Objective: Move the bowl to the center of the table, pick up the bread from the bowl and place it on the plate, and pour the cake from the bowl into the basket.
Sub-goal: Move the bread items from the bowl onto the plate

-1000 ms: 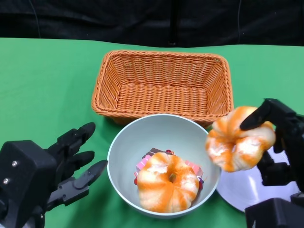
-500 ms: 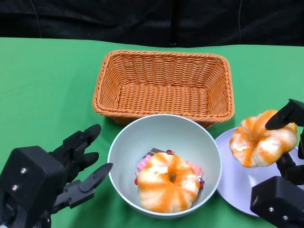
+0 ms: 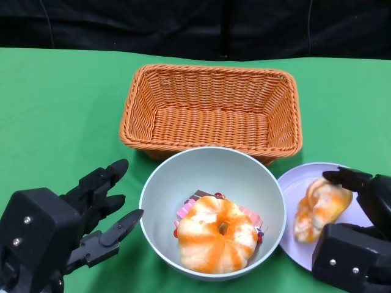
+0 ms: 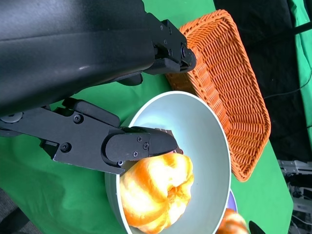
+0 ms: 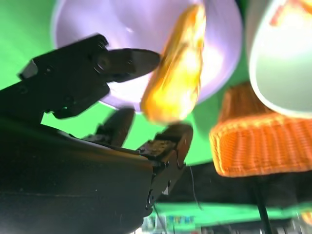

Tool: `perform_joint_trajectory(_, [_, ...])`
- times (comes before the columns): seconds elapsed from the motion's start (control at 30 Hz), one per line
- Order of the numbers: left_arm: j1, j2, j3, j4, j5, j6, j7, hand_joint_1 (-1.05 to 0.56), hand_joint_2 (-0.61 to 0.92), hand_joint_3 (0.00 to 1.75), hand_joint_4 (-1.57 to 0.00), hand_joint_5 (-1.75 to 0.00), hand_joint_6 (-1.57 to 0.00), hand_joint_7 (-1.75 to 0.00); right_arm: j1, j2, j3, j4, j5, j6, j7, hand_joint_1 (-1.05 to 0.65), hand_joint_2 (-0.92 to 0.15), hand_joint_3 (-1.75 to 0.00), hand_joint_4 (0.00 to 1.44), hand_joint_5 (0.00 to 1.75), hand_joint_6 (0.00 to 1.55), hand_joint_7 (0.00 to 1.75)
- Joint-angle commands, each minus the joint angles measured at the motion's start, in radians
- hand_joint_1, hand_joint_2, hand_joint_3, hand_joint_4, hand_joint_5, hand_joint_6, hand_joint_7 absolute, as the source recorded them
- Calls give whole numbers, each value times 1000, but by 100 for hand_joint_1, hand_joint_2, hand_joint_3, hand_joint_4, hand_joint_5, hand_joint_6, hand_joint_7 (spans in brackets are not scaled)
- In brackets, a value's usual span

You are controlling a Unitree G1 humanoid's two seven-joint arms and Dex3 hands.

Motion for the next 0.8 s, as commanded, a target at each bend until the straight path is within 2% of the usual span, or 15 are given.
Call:
perform_joint_trajectory(0.03, [9,14,12,12,0,-8,-10,-38,92,39,-1,-64,-24,-2,6,-33,20,-27,-38,31,62,-74,-92,-11,3,25,13,0])
perform_joint_trajectory(0.23, [8,14,21,21,-9,-13,-22,-40,92,39,-1,-63,-24,-2,11,-25,47,-87,-126,89,134,-84,-92,-7,0,24,12,1])
perform_joint_trajectory(0.33, [6,13,24,27,-8,-17,-26,-39,92,40,-1,-64,-24,-2,22,11,58,-145,-183,122,124,-84,-92,-12,0,22,11,0])
perform_joint_trajectory(0.43, [6,12,25,29,-7,-18,-28,-39,92,39,-1,-64,-25,-2,37,70,60,-183,-203,126,51,-79,-92,-12,0,36,15,2])
perform_joint_trajectory(0.5, [6,10,26,29,-8,-16,-27,-39,92,38,-1,-64,-25,-2,51,93,55,-191,-171,79,-39,-73,-92,-11,0,44,17,3])
perform_joint_trajectory(0.67, [6,10,26,30,-5,-18,-27,-40,92,38,-1,-63,-25,-2,72,107,42,-191,-88,-56,-203,-65,-92,-15,0,57,16,3])
perform_joint_trajectory(0.8, [6,8,26,32,-8,-22,-28,-41,92,38,-1,-63,-25,-1,75,105,40,-191,-33,-131,-247,-64,-92,-17,0,60,15,3])
